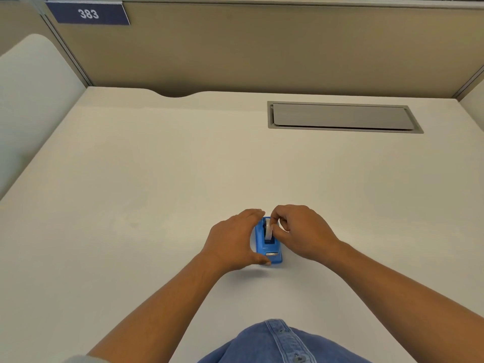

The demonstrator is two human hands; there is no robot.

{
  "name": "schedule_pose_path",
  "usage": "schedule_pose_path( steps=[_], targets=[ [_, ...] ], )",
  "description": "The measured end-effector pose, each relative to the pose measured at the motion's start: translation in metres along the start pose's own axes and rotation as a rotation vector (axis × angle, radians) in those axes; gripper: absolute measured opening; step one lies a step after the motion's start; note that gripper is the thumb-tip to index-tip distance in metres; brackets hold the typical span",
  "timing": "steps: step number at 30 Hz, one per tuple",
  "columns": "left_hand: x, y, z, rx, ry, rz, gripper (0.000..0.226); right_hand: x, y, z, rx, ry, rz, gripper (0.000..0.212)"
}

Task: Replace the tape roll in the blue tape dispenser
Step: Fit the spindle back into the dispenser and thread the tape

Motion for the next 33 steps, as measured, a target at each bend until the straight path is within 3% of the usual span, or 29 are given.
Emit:
schedule_pose_path(
  steps=[16,33],
  targets=[
    [-0.004,-0.004,-0.001,-0.034,-0.004,0.011,0.084,0.012,0.018,-0.003,0.026,0.12,0.049,0.009],
    [-0.004,-0.002,-0.002,-0.052,-0.018,0.031,0.087,0.002,0.056,-0.016,-0.055,0.107,0.057,0.009]
  ],
)
Point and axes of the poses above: each hand's wrist, its own y-axis away from the middle knuckle, its own z-axis out of the back of the hand, x = y × z, the point moved 4 cm from there along -y, towards the middle knuckle, and after that the axes turned 3 degrees about -z, right-handed, at the moved point
